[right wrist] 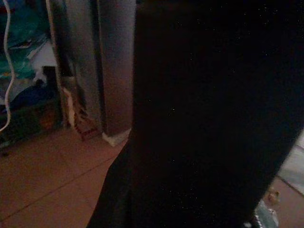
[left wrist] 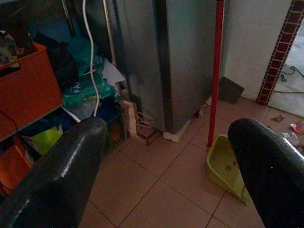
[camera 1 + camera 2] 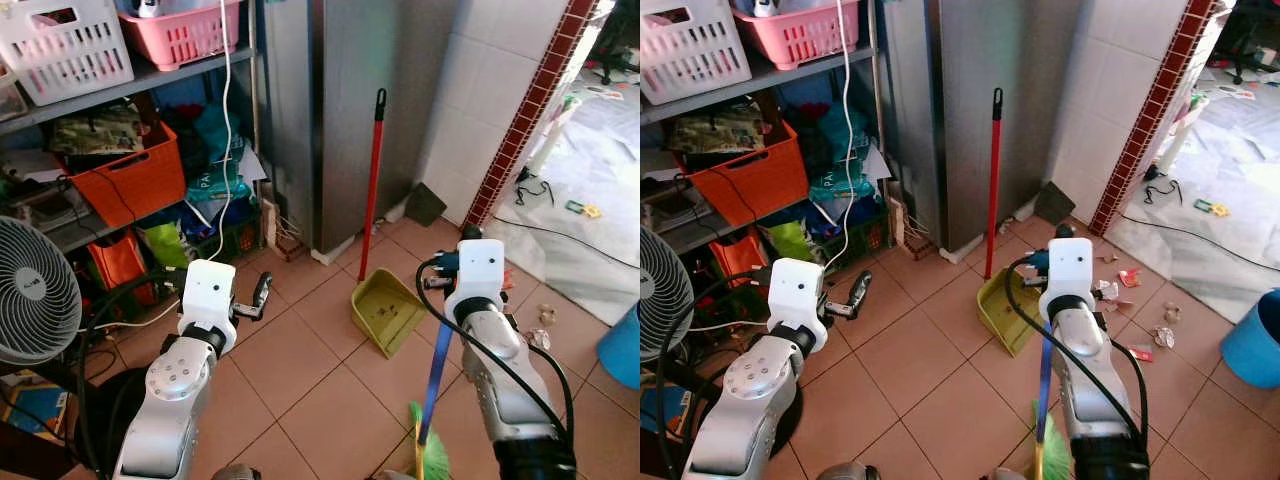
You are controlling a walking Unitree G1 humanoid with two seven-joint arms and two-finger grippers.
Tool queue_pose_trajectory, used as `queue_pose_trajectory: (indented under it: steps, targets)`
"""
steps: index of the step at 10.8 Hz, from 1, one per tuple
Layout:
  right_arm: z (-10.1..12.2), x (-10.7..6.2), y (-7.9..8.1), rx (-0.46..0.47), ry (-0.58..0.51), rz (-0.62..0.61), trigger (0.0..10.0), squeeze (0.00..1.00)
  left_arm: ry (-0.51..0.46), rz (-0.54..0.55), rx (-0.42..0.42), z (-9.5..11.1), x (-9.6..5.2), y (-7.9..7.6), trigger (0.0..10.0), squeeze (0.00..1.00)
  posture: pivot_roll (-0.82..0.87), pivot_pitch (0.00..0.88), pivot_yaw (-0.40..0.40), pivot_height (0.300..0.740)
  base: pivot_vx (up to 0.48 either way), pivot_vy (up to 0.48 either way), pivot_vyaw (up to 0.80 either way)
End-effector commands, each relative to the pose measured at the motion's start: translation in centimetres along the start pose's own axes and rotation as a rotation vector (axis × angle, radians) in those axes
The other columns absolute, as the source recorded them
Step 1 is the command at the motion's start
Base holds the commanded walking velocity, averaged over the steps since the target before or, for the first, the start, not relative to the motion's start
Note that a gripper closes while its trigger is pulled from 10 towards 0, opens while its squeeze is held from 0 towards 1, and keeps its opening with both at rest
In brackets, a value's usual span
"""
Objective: Sweep floor
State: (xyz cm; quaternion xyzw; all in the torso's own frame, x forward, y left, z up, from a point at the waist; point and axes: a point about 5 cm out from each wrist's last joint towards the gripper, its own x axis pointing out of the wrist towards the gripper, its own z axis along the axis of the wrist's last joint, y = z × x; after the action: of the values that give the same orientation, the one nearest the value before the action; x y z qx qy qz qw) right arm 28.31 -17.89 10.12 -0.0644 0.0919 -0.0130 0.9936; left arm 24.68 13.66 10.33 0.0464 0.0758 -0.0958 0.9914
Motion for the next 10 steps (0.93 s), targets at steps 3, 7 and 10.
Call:
queue_pose_trajectory:
  steps: [3,7,10]
  targets:
    - [-1.4,-1.0,-0.2,0.011,0.17,0.106,10.0,0.0,0.009,-0.01,0.031,-0.1,0.1,-0.1,10.0,0.0,-0.03,0.017,0.007,0.74,0.0,0.0,0.0]
    - [-2.1,-1.7,0.5,0.014,0.288,0.211,10.0,0.0,0.017,-0.027,0.034,-0.2,0.1,-0.3,10.0,0.0,-0.04,0.019,0.006,0.74,0.0,0.0,0.0]
    - [3.0,0.8,0.4,-0.052,-0.053,0.054,10.0,0.0,0.003,0.004,0.036,-0.1,0.3,0.0,10.0,0.0,-0.03,0.011,0.005,0.74,0.0,0.0,0.0]
